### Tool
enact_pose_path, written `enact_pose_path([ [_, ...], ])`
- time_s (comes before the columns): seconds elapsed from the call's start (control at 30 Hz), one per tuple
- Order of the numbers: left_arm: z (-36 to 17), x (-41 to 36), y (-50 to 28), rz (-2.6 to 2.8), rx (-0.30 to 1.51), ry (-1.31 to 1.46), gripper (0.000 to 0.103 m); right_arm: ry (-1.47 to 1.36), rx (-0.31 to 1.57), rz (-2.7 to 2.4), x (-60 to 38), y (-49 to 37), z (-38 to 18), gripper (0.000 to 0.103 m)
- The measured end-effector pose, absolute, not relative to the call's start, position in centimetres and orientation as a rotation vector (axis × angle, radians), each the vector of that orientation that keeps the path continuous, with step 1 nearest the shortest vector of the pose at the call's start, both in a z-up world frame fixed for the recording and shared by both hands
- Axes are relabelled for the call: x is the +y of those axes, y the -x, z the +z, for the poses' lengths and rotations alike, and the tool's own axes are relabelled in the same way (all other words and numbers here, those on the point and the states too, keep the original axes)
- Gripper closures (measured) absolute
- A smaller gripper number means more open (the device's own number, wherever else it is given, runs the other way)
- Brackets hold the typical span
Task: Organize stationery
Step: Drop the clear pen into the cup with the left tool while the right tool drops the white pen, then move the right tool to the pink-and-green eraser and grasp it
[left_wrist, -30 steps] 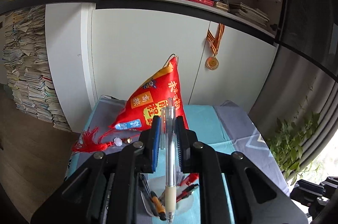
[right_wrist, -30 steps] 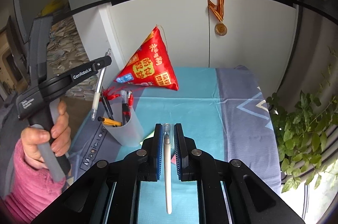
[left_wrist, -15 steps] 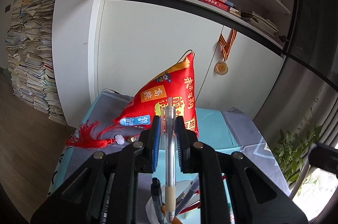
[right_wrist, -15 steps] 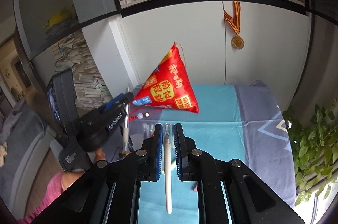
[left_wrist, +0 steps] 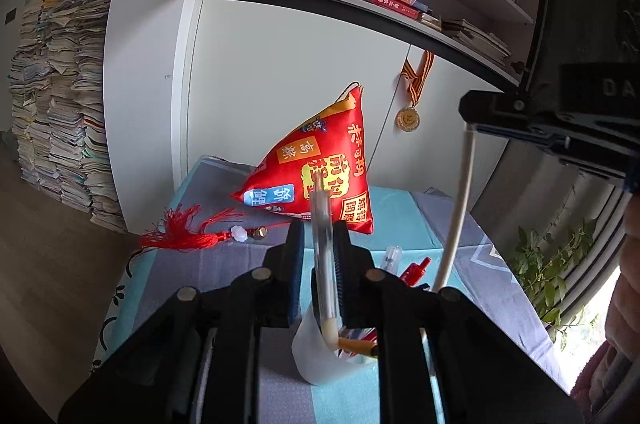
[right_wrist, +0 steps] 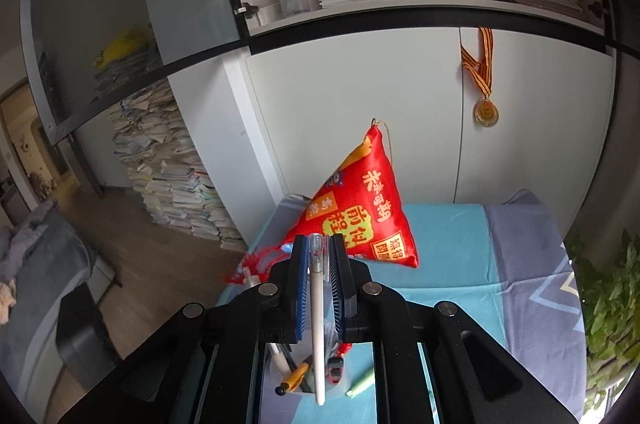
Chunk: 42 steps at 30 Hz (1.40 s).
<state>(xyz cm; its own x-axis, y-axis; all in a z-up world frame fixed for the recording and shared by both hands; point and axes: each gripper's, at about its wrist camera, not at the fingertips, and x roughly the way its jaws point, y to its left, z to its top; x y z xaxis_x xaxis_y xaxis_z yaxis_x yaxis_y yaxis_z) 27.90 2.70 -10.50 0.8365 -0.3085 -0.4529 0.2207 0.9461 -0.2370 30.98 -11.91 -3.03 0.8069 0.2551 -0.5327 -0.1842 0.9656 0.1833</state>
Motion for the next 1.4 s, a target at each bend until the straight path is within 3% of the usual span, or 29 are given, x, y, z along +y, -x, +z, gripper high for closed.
enact_pose_path([
  [0.3,-11.1,3.6,-25.6,-0.310,0.538,0.180,0.090,-0.092,0.561,0.210,-10.3,-32.2,-4.1,0.092],
  [0.7,-11.8,4.8,-23.5,-0.297,0.568,0.184,0.078,-0.058,0.636,0.216,-10.1,-31.6,-7.4,0.092],
  [1.33,-14.5,3.0,-22.2,-0.337,0.657,0.113,0.073,-0.079,0.731,0.236,-11.9,-29.5,-9.5,0.091],
  [1.4,-14.8,2.1,-21.9,-0.377,0.669,0.085,0.076,-0.100,0.721,0.222,-13.0,-28.9,-9.2,0.088],
])
